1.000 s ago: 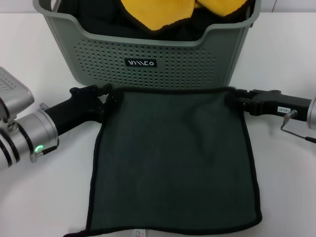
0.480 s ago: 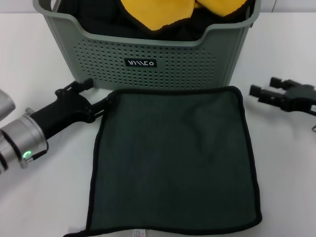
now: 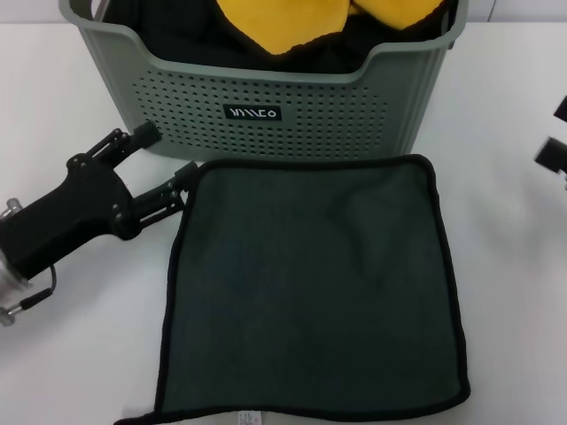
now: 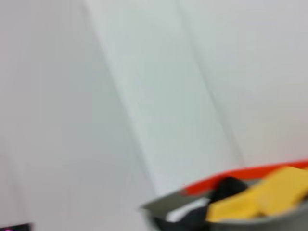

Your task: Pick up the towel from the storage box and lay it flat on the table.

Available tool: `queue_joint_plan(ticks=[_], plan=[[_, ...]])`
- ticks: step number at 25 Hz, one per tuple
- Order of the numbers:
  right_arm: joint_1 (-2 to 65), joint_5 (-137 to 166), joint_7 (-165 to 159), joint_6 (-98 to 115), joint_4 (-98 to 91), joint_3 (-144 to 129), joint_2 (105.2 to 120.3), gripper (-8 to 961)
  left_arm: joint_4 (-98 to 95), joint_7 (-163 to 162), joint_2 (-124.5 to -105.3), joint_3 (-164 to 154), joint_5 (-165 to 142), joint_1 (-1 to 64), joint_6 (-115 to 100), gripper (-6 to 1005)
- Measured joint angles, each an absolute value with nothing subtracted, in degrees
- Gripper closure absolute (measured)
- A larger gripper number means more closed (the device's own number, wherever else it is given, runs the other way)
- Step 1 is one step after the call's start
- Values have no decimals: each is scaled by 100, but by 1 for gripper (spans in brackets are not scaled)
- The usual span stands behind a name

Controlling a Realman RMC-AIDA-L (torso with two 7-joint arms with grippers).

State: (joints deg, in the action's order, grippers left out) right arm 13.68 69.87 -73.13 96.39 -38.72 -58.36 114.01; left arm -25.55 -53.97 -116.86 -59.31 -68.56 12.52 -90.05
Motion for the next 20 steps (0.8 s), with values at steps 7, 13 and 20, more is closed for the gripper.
queue_joint_plan(ticks=[7, 13, 20], plan=[[1829, 7583, -7097, 11196, -3924, -5808, 11130, 68, -2606, -5849, -11516, -5996, -7186, 1486, -10268, 135], [2121, 7797, -7090, 11344, -3921, -5802, 11113, 68, -2657, -6026, -11567, -6001, -7483, 1762, -10642, 135], [2244, 7835, -7068, 11134, -3909, -5802, 11156, 69, -2666, -6013, -11608, -5980, -7625, 1796, -10676, 136]])
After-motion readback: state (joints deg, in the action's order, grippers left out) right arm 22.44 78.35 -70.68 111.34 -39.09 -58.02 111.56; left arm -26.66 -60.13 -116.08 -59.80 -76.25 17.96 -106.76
